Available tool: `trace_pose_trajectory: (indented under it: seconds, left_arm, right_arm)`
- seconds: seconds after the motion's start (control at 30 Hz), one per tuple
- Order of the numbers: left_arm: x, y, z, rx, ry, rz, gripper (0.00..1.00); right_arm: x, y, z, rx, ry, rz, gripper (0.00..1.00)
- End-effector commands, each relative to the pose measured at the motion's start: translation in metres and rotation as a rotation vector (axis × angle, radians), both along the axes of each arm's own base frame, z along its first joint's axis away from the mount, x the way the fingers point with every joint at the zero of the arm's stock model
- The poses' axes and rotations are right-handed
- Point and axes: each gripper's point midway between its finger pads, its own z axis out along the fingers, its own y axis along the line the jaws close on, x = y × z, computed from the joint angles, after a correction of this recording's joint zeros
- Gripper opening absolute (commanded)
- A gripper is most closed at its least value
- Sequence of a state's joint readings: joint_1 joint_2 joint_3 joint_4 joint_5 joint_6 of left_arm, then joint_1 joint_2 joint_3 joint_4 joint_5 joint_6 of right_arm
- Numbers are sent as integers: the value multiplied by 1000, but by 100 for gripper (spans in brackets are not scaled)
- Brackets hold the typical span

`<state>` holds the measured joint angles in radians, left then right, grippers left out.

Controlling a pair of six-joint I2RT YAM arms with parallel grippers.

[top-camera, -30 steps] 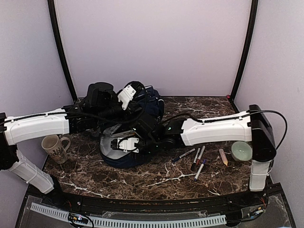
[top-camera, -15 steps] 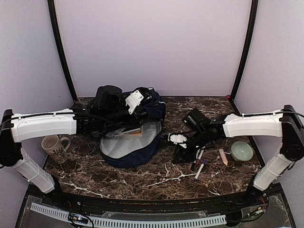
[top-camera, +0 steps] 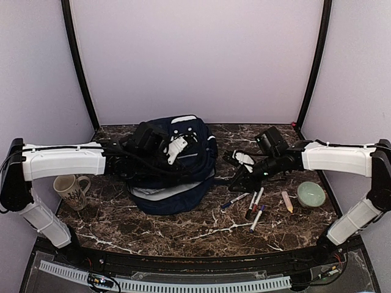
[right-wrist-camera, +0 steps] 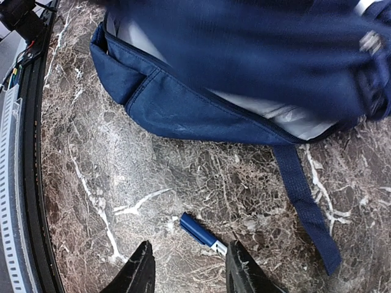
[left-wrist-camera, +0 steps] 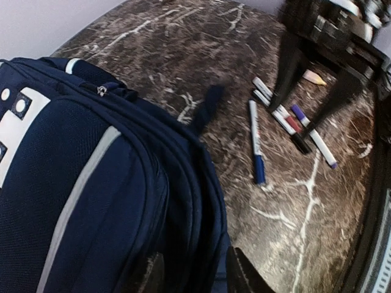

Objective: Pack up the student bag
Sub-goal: Place the largest pocket of the bag in the student bag, then move the student bag to the center of the board.

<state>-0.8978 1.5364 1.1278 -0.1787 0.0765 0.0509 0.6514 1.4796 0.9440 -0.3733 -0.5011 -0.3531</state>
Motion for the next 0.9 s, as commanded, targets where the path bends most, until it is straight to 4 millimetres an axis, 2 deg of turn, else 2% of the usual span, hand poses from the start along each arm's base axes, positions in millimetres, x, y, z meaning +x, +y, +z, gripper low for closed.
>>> trace_pose_trajectory:
  seconds: [0.0,0.13,0.2,0.27,0.4,0.57,0.67,0.77,0.87]
  left_arm:
    - [-41,7,64,-226,53,-49,48]
    - [-50,40,103,-259,-37,7,62]
    - [-40,66,108,-229,-88,124,71]
    - [-22,97,105,-178,-107,288,75]
    - [-1,153,77,-95,-56,583,78]
    - [2,210,32,9,48,836,78]
    - [1,229,10,46,103,908,76]
    - [1,232,-9,62,175,912,73]
    - [7,247,-26,103,204,971,72]
  right_arm:
    - [8,-2,13,35,-46,-26,40]
    - [14,-3,19,42,-61,-45,41]
    - [14,-3,21,46,-73,-47,41]
    - [15,-4,21,45,-85,-55,42]
    - [21,-5,23,39,-102,-72,45]
    - [25,-2,18,25,-87,-81,48]
    - [29,1,11,0,-65,-93,48]
    - [36,2,2,-39,-72,-122,48]
    - [41,1,-5,-65,-80,-147,48]
